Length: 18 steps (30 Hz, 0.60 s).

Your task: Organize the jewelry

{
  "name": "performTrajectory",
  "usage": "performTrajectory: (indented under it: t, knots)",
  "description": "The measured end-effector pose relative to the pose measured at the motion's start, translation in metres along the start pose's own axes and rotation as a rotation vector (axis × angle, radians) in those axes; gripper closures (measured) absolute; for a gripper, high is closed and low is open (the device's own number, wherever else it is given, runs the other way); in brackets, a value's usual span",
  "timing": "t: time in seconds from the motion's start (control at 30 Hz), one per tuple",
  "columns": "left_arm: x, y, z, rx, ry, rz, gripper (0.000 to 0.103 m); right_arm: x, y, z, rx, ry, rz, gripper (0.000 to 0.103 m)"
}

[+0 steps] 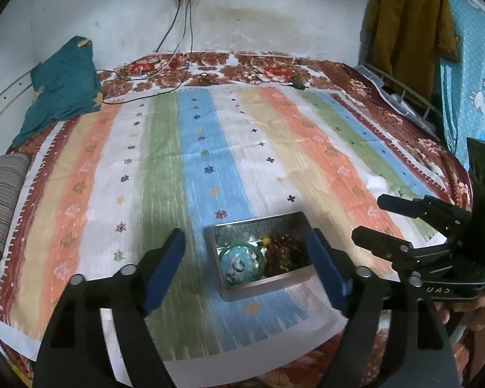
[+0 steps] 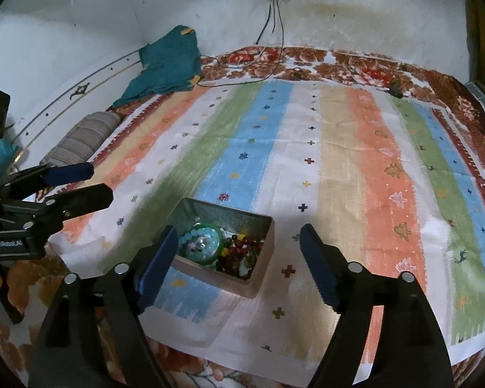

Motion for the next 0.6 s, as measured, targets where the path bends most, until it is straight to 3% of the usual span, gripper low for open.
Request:
performTrajectory:
  t: [0.17, 0.3, 0.6]
  knots:
    - [0.0, 0.008, 0.007, -0.012, -0.012, -0.005, 0.006, -0.001, 0.008, 0.009, -0.012, -0.003, -0.002, 0.012]
    - [-0.001, 0.014, 0.007, 0.006, -0.033, -0.012, 0.006, -0.003, 0.012, 0.015, -0.022, 0.003, -0.009, 0.007]
    - [-0.009, 0.023, 0.012, 0.002, -0.052, -0.054, 0.006, -0.004, 0.019, 0.027, -0.048, -0.019, -0.019, 0.006]
Point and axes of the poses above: each gripper's, at about its wrist camera, not at the fingertips, and z roughly against the way its jaws point, x to its left, y to its underside, the point moved 2 cm from there along -z, roughly the way its jaws point, and after that the axes turned 4 degrees about y, right-handed, at the moved point
